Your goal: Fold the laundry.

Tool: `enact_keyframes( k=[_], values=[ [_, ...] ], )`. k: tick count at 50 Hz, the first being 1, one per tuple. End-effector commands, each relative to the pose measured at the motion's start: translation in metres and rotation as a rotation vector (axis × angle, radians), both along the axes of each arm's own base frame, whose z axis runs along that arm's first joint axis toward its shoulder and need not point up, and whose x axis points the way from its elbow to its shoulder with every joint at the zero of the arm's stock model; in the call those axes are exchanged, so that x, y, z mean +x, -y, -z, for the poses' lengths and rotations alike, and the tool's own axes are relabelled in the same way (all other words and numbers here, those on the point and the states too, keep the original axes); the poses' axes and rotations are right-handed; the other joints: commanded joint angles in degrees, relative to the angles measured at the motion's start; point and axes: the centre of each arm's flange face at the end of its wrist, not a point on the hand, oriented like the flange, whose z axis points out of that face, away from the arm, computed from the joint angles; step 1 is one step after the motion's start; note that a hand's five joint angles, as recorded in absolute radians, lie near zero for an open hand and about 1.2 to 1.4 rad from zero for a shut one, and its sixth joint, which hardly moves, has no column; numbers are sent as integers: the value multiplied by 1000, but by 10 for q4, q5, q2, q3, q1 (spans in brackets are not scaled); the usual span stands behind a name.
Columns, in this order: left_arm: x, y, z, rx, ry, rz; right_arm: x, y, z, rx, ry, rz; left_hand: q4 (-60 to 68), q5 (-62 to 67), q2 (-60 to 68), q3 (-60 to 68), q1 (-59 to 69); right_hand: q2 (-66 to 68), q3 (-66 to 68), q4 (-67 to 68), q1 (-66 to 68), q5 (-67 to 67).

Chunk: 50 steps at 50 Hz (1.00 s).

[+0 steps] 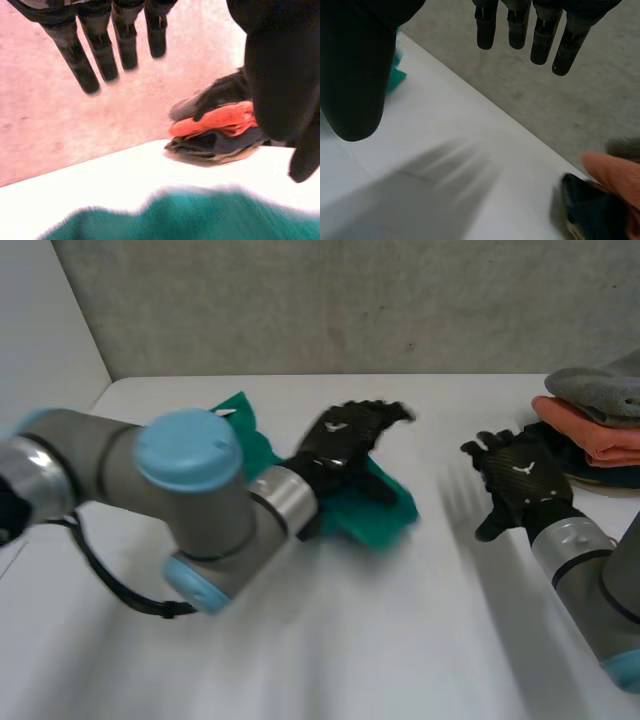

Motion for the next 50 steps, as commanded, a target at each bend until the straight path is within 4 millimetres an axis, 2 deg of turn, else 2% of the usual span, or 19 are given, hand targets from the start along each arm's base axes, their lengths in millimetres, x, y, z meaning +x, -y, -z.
enact_keyframes(
  k=[1, 2, 3, 6, 7, 10, 11, 14, 15, 17, 22, 26, 30, 36, 40, 44, 50],
  values=[
    [-7, -1, -14, -51, -32, 10, -9, 10, -6, -17, 3, 72, -110, -107, -104, -109, -61, -28, -23, -38, -18, -35],
    [-6, -1, -19, -56, -36, 7, -10, 11, -7, -22, 4, 78, -110, -107, -104, -109, -61, -28, -23, -38, -18, -35],
    [4, 4, -28, -62, -41, -16, -10, 12, -8, -23, 4, 79, -110, -107, -104, -109, -61, -28, -23, -38, -18, -35],
    [31, 27, -38, -68, -38, -96, -11, 14, -12, -29, 6, 81, -110, -107, -104, -109, -61, -28, -23, -38, -18, -35],
    [54, 44, -47, -78, -36, -159, -11, 13, -13, -26, 5, 79, -110, -107, -104, -109, -61, -28, -23, -38, -18, -35],
    [83, 61, -56, -102, -18, -236, -9, 4, -22, 15, -2, 49, -110, -107, -104, -109, -61, -28, -23, -38, -18, -35],
    [100, 71, -57, -119, 13, -283, -8, 1, -24, 31, -5, 38, -110, -107, -104, -109, -61, -28, -23, -38, -18, -35],
    [119, 84, -47, -141, 102, -337, -4, -11, -27, 120, -14, -6, -110, -107, -104, -109, -61, -28, -23, -38, -18, -35],
    [132, 92, -41, -171, 181, -372, -2, -15, -27, 142, -14, -16, -110, -107, -104, -109, -61, -28, -23, -38, -18, -35],
    [145, 101, -34, -209, 270, -401, 5, -24, -29, 183, -12, -42, -110, -107, -104, -109, -61, -28, -23, -38, -18, -35],
    [196, 142, -6, -315, 573, -500, 26, -52, -27, 320, 5, -118, -110, -107, -104, -109, -61, -28, -23, -38, -18, -35],
    [211, 161, 17, -351, 689, -496, 37, -66, -12, 376, 1, -156, -110, -107, -103, -108, -60, -28, -23, -38, -18, -35],
    [212, 171, 31, -354, 701, -458, 50, -74, -1, 357, -19, -177, -78, -75, -72, -77, -29, -28, -23, -38, -18, -35],
    [221, 169, 41, -288, 719, -440, 57, -73, 10, 319, -48, -128, -9, -6, -3, -8, 40, -28, -23, -38, -18, -35],
    [221, 153, 48, -186, 743, -395, 59, -71, 20, 331, -57, -118, 28, 31, 35, 30, 78, -26, -21, -36, -15, -32],
    [228, 130, 38, -117, 760, -378, 62, -69, 23, 335, -61, -124, 27, 30, 33, 28, 76, -17, -12, -27, -7, -24],
    [246, 122, 43, -71, 771, -411, 62, -70, 25, 342, -60, -124, 18, 21, 24, 19, 67, 6, 11, -4, 17, 0]
  ],
)
